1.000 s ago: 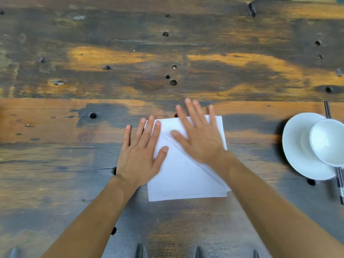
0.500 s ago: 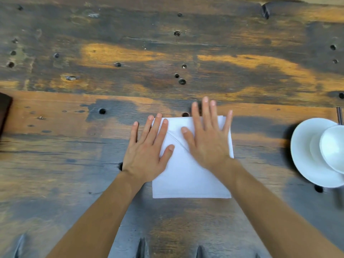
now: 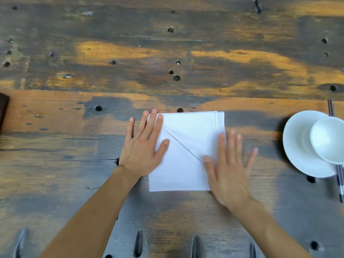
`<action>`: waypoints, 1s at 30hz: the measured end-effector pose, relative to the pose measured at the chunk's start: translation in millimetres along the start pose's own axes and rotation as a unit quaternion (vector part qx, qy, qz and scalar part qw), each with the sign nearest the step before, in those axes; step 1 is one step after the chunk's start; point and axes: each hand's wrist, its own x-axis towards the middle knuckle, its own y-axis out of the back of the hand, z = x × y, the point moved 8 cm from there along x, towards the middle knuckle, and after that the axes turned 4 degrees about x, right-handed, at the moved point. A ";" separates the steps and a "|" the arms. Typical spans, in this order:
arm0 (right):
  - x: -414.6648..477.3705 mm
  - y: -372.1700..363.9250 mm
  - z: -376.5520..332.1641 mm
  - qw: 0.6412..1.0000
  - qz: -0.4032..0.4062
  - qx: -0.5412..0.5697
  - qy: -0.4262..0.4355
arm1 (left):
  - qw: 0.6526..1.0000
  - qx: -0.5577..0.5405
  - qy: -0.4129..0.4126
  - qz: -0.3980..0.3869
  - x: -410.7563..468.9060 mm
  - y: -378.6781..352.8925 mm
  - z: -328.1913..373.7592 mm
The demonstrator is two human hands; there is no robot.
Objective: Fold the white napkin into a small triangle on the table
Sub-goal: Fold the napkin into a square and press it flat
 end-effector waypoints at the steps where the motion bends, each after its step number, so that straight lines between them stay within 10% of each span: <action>1: 7.2 4.9 -26.1 0.999 0.023 0.023 0.036 | 1.000 -0.005 -0.007 0.021 -1.2 2.8 0.7; 7: 57.4 -16.2 -157.4 0.984 -0.014 0.042 0.171 | 0.997 0.052 -0.061 -0.012 -4.3 -9.9 1.7; 21: -23.7 -32.5 -5.7 0.999 -0.014 0.037 0.034 | 0.999 -0.013 -0.020 -0.021 0.2 1.9 4.6; 30: -9.7 -22.4 11.7 0.988 -0.049 -0.002 0.148 | 0.999 -0.012 0.042 -0.022 -18.8 7.2 18.9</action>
